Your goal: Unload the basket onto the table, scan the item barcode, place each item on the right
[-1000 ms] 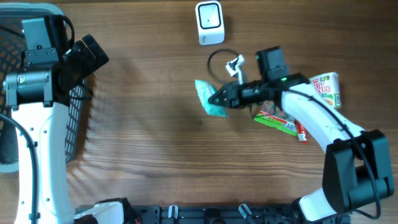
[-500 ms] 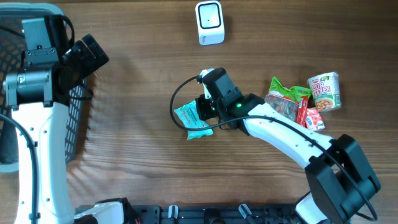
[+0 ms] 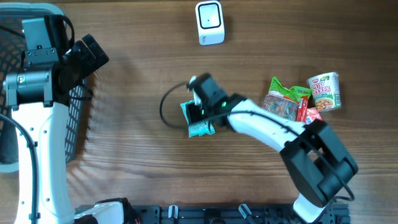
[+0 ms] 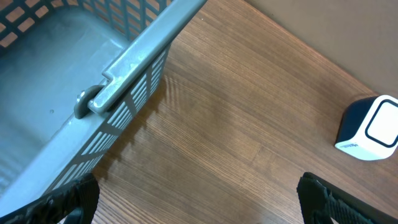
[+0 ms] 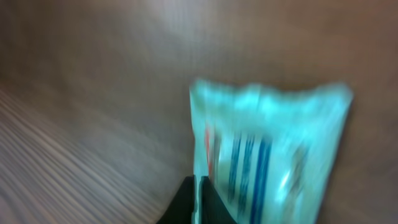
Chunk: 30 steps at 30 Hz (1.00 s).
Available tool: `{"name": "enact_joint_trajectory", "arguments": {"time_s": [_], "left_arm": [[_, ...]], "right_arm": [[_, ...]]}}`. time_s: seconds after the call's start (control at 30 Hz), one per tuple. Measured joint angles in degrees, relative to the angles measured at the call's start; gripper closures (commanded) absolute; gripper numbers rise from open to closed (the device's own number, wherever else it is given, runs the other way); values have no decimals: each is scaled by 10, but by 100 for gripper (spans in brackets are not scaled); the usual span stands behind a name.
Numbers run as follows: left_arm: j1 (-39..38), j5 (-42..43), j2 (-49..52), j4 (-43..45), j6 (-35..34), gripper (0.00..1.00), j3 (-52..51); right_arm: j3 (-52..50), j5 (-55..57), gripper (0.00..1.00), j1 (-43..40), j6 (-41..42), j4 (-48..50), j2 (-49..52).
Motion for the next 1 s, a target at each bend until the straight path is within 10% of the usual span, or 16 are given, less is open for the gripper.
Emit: {"name": "enact_joint_trajectory", "arguments": {"time_s": [0.2, 0.37, 1.0], "left_arm": [[0, 0, 0, 0, 0, 0, 0], [0, 0, 0, 0, 0, 0, 0], [0, 0, 0, 0, 0, 0, 0]], "right_arm": [[66, -45, 27, -67, -2, -123, -2], [40, -80, 46, -78, 101, -252, -4], [-26, -37, 50, 14, 359, -108, -4]]}}
